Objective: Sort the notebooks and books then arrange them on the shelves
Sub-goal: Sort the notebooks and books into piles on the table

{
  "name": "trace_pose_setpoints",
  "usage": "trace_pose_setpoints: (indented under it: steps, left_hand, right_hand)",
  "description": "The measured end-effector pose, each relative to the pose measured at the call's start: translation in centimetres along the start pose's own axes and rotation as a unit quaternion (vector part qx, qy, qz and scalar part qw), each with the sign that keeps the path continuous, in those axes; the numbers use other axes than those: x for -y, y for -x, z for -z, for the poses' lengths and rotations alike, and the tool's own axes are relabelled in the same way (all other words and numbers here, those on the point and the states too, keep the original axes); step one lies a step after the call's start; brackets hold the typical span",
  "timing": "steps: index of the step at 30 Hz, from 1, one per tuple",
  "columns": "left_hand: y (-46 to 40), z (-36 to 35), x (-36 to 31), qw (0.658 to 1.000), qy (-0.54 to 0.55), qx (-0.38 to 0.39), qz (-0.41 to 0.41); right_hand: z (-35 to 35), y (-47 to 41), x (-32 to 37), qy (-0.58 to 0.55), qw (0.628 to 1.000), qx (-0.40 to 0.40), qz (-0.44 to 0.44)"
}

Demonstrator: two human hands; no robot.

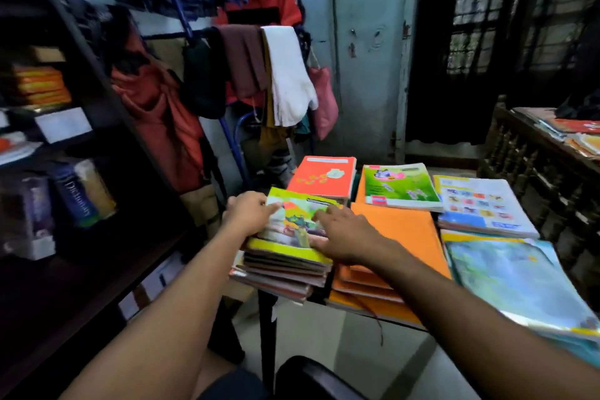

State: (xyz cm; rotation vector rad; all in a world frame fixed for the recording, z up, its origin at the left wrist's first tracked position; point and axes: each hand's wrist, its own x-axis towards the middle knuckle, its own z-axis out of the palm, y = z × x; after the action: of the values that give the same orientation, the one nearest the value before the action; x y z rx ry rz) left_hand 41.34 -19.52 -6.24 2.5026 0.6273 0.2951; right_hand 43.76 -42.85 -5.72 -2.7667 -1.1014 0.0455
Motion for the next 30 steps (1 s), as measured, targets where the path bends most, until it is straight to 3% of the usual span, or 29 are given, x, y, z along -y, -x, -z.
trace_pose_setpoints:
  steps: [2, 5, 8, 12, 16, 21, 27, 30]
  left_hand:
    - [-1.7, 0.0, 1.4, 0.999, -0.047, 0.006, -0.005]
    - [-0.6, 2.9, 2.6, 1.0, 0.02, 0.006, -0.023]
    - [1.3, 6.3, 7.2, 0.991, 0.087, -0.099, 0.019]
    - [5.2, 12.1, 20.3, 0.936, 0.118, -0.311, 0.115]
    - [7.6, 15.6, 31.5, 0.883, 0.187, -0.389, 0.186]
    - [5.5, 17.1, 39.0, 0.877, 0.196, -0.381, 0.216]
    - [-0.6, 17.4, 42.8, 0.874, 0.237, -0.368, 0.209]
    - [-1.3, 16.8, 43.7, 0.883, 0.231, -0.345, 0.221]
  right_hand:
    - [-0.9, -1.3, 2.5, 0.048, 0.999, -0.014, 0.001]
    - [-1.3, -4.0, 8.0, 0.008, 0.996, -0.054, 0.072]
    - [-2.1, -7.2, 13.7, -0.113, 0.981, -0.046, 0.154]
    - [-3.9, -11.5, 24.0, -0.235, 0.953, 0.012, 0.193]
    - [-7.0, -16.2, 32.5, -0.267, 0.945, 0.054, 0.183]
    - [-10.2, -22.4, 39.8, -0.298, 0.943, 0.063, 0.137]
    - [-12.3, -31.4, 45.4, -0.325, 0.941, -0.015, 0.098]
    - [-13.7, -35.3, 47.2, -0.389, 0.918, -0.046, 0.067]
